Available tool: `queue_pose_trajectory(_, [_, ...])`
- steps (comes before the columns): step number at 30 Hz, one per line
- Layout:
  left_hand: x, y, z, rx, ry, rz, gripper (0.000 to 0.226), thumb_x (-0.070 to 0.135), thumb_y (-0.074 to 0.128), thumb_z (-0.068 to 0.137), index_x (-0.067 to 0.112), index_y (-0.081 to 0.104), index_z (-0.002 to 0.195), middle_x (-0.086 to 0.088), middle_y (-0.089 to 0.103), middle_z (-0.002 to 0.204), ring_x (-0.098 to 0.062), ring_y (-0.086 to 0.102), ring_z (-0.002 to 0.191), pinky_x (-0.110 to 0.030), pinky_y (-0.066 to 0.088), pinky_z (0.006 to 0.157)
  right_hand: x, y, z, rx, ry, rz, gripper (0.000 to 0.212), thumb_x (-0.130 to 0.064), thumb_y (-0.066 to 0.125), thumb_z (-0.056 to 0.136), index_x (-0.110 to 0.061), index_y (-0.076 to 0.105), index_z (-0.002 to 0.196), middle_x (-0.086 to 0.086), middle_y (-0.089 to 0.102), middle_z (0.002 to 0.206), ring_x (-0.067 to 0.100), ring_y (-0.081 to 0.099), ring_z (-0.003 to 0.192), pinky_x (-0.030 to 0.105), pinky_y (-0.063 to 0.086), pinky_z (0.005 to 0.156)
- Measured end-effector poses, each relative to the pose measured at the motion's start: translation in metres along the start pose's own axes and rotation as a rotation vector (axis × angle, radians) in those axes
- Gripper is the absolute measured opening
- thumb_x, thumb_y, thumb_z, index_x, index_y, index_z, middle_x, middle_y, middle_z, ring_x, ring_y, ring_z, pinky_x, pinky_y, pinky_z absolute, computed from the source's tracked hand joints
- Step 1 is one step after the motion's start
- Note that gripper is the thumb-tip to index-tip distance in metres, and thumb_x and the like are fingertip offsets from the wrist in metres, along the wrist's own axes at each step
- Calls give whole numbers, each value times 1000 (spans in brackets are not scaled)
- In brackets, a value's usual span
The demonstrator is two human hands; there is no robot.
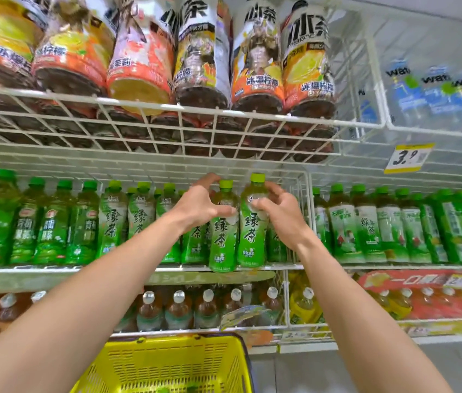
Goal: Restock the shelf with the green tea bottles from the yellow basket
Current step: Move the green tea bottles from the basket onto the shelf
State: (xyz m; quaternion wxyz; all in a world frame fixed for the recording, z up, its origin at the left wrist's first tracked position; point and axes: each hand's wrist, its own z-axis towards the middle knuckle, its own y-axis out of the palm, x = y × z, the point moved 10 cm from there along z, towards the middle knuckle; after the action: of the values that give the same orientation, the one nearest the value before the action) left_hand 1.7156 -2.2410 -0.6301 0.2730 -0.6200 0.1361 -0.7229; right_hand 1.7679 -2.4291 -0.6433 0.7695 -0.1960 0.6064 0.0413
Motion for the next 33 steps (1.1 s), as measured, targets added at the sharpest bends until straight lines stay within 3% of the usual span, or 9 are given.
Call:
queue_pose_trajectory(5, [6,8,7,-67,53,62,85,36,87,75,38,40,146,4,51,140,-16,48,122,-31,42,100,26,1,4,-86,42,-50,37,-20,76,90,-39,56,115,-20,66,105,-3,65,95,6,48,68])
queue_pose_trajectory(9, [15,11,11,-96,43,103,76,26,86,74,31,46,138,5,55,121,-15,58,103,-26,50,81,18,-4,17,-100,32,-155,57,-46,90,71,-32,66,121,-13,76,109,6,73,100,33,56,96])
queue_pose_trajectory(12, [20,12,20,-93,38,171,73,18,87,72,23,48,133,0,63,114,-15,66,88,-30,57,75,3,-7,26,-133,6,-250,47,-28,91,75,-34,65,114,-20,75,96,-3,72,91,16,55,81])
queue_pose_trajectory(15, [18,13,30,-54,15,282,79,23,92,69,18,49,135,1,61,120,-18,63,98,-27,51,84,-11,-5,32,-143,-44,-368,59,-22,87,77,-24,57,128,-12,72,102,8,72,90,13,53,66])
queue_pose_trajectory(19, [9,10,37,-45,-15,276,75,28,93,65,19,55,128,4,65,111,-17,64,98,-24,49,79,-3,3,37,-155,-60,-512,61,-34,92,70,-20,60,120,-13,72,104,-6,66,92,11,54,76])
queue_pose_trajectory(22, [7,7,43,-50,-23,309,68,33,92,63,21,57,120,5,66,106,-18,65,96,-26,50,75,6,-4,48,-151,1,-551,42,-35,94,69,-27,71,104,-20,73,92,-13,65,79,4,45,65])
queue_pose_trajectory(26, [-3,6,55,-41,-57,354,72,30,87,66,19,54,130,0,64,111,-23,63,99,-30,51,80,22,-33,70,-67,83,-734,64,-65,90,55,-30,73,106,-18,74,101,7,68,94,19,53,80])
queue_pose_trajectory(29, [-16,14,61,-73,-70,386,72,26,84,69,15,51,132,-5,65,114,-24,64,99,-37,57,88,36,-51,74,-64,144,-809,37,-37,92,70,-27,61,88,-19,61,84,9,59,83,5,40,59])
queue_pose_trajectory(33, [-29,28,73,-162,-72,438,84,32,82,77,14,39,147,-10,54,140,-29,57,121,-42,50,104,71,-59,86,-16,211,-852,42,-38,91,65,-16,69,93,-4,70,89,17,69,88,28,55,74])
